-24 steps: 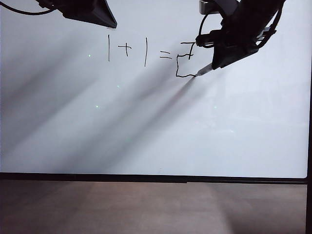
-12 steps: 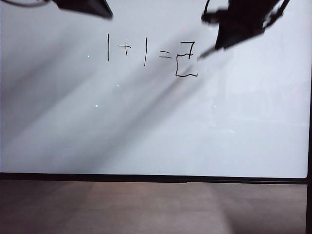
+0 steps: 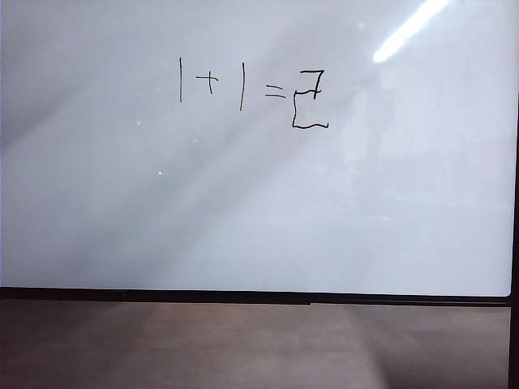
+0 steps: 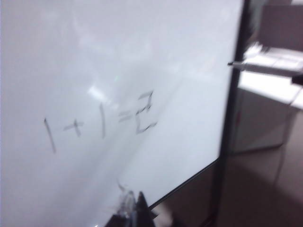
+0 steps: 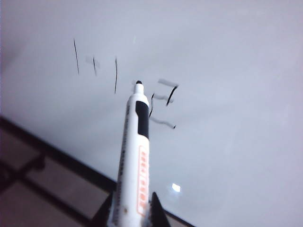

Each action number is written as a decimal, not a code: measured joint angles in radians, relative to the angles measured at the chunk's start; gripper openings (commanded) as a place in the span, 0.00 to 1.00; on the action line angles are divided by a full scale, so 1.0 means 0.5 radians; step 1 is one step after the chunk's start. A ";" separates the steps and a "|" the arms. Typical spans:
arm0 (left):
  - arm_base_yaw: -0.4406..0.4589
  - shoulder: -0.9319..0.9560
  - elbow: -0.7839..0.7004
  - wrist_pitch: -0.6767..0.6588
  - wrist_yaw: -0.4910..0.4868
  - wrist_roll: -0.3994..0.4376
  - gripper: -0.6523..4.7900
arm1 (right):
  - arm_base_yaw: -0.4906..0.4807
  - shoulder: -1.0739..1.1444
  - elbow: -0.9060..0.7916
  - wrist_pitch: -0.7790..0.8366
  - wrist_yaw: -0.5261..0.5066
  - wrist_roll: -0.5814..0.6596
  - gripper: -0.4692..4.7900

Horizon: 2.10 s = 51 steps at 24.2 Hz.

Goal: Reach to the right to find the marker pen, pick it up, and write the answer to the math problem on the whiteboard.

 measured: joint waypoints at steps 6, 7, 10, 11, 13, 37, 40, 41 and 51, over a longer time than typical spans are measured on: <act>-0.002 -0.350 -0.079 -0.458 0.092 -0.064 0.11 | -0.004 -0.877 -0.518 -0.028 -0.010 0.163 0.08; -0.001 -0.408 -0.137 -0.473 0.114 -0.065 0.11 | -0.005 -0.967 -0.566 -0.029 -0.010 0.171 0.08; -0.006 -0.684 -0.458 -0.425 0.138 -0.154 0.11 | -0.006 -1.388 -0.858 -0.018 -0.010 0.183 0.08; -0.005 -0.728 -0.520 -0.369 0.128 -0.181 0.11 | -0.006 -1.432 -0.893 -0.021 -0.010 0.184 0.08; -0.002 -0.890 -0.766 -0.141 0.102 -0.254 0.11 | -0.008 -1.456 -1.013 -0.014 -0.008 0.202 0.08; -0.006 -1.017 -1.813 0.681 -0.077 -0.468 0.11 | -0.008 -1.431 -1.892 0.329 0.056 0.402 0.09; -0.006 -1.017 -1.813 0.681 -0.077 -0.468 0.11 | -0.008 -1.431 -1.892 0.329 0.054 0.402 0.09; -0.006 -1.018 -1.813 0.681 -0.077 -0.468 0.11 | -0.008 -1.431 -1.892 0.329 0.055 0.402 0.09; 0.649 -1.189 -1.813 0.665 0.168 -0.468 0.11 | -0.072 -1.461 -1.892 0.336 0.047 0.402 0.09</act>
